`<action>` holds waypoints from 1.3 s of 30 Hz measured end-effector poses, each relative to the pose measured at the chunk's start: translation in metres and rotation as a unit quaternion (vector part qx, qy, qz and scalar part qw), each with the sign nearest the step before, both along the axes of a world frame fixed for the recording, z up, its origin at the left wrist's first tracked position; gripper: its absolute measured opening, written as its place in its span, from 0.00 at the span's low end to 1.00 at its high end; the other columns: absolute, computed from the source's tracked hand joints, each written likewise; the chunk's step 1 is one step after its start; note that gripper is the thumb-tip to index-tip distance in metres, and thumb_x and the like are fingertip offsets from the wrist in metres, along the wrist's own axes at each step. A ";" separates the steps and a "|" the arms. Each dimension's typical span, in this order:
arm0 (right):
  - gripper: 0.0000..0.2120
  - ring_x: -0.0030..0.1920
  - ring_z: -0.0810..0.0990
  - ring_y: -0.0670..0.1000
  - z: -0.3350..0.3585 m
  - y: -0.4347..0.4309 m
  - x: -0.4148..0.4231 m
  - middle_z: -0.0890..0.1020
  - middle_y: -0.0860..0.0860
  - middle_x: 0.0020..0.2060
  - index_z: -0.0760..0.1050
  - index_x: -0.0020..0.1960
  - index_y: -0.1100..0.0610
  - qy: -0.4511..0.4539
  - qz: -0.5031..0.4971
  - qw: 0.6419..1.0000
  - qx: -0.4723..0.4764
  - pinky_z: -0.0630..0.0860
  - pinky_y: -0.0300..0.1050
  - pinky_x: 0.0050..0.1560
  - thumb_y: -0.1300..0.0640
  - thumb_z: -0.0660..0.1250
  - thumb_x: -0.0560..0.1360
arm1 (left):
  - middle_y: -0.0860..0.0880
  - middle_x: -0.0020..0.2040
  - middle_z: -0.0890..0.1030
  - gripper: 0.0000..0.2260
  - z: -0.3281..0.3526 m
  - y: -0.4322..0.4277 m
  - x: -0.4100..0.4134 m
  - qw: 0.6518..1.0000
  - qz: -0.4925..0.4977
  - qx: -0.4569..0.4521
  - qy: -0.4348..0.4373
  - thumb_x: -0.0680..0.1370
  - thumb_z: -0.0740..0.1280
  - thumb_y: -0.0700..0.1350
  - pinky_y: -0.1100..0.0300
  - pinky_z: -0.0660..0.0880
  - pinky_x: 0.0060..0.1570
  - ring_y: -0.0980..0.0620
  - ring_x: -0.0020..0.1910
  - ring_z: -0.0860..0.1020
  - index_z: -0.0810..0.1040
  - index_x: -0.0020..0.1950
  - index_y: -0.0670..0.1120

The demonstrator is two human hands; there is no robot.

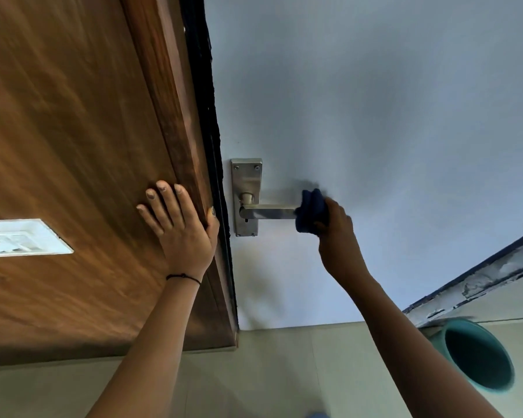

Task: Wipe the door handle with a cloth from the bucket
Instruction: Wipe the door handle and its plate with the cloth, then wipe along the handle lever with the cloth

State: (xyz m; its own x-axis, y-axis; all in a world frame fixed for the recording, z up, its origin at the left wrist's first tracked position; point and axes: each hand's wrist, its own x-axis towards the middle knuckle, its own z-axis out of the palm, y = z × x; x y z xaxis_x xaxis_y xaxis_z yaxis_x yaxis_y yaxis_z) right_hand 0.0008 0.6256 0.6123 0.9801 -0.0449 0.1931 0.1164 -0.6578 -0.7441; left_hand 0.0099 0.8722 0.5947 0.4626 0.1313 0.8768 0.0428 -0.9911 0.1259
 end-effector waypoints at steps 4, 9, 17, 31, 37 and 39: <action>0.08 0.33 0.76 0.44 0.002 -0.017 -0.013 0.78 0.50 0.38 0.68 0.55 0.58 0.085 0.016 0.970 0.227 0.71 0.44 0.34 0.63 0.55 0.77 | 0.29 0.71 0.57 0.31 0.008 -0.022 -0.007 0.997 0.002 -0.080 0.011 0.77 0.61 0.43 0.47 0.38 0.74 0.32 0.71 0.52 0.49 0.74 0.35; 0.14 0.53 0.81 0.57 0.007 -0.063 -0.038 0.81 0.56 0.56 0.67 0.66 0.58 0.154 -0.042 0.875 0.458 0.79 0.54 0.46 0.56 0.57 0.82 | 0.27 0.74 0.51 0.33 0.016 -0.072 -0.024 0.965 -0.055 -0.251 0.044 0.75 0.62 0.39 0.49 0.43 0.75 0.34 0.75 0.49 0.47 0.74 0.31; 0.18 0.61 0.80 0.57 0.004 -0.222 -0.114 0.80 0.56 0.62 0.72 0.68 0.57 0.165 -0.102 0.746 0.637 0.80 0.59 0.55 0.56 0.61 0.79 | 0.41 0.77 0.55 0.24 0.023 -0.281 -0.062 0.893 -0.349 -0.227 0.173 0.79 0.57 0.44 0.46 0.46 0.75 0.45 0.77 0.49 0.59 0.74 0.42; 0.14 0.58 0.81 0.57 -0.036 -0.497 -0.262 0.82 0.57 0.58 0.72 0.64 0.56 0.072 -0.377 0.692 0.611 0.82 0.55 0.45 0.56 0.61 0.80 | 0.60 0.53 0.79 0.12 -0.015 -0.642 -0.198 0.512 -0.587 -0.300 0.551 0.75 0.68 0.46 0.77 0.68 0.52 0.69 0.53 0.75 0.77 0.58 0.50; 0.16 0.58 0.79 0.55 -0.091 -0.573 -0.240 0.78 0.57 0.57 0.70 0.62 0.57 0.097 -0.461 0.684 0.556 0.79 0.61 0.56 0.53 0.67 0.77 | 0.56 0.40 0.83 0.05 -0.064 -0.739 -0.158 0.470 -0.508 -0.346 0.633 0.73 0.69 0.41 0.69 0.75 0.41 0.61 0.41 0.81 0.79 0.46 0.51; 0.19 0.61 0.78 0.56 -0.118 -0.601 -0.225 0.78 0.57 0.58 0.71 0.58 0.56 0.112 -0.484 0.682 0.537 0.76 0.61 0.62 0.48 0.70 0.73 | 0.53 0.37 0.83 0.03 -0.092 -0.772 -0.132 0.441 -0.460 -0.385 0.668 0.74 0.69 0.41 0.68 0.75 0.37 0.60 0.37 0.80 0.80 0.44 0.49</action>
State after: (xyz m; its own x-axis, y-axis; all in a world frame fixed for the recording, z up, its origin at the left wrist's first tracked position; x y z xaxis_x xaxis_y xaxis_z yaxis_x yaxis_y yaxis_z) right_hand -0.2240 0.0241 0.4943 0.3914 -0.6890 -0.6100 -0.1810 0.5923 -0.7851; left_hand -0.1224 0.1005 0.5029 0.6669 -0.6296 -0.3986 0.2129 -0.3516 0.9116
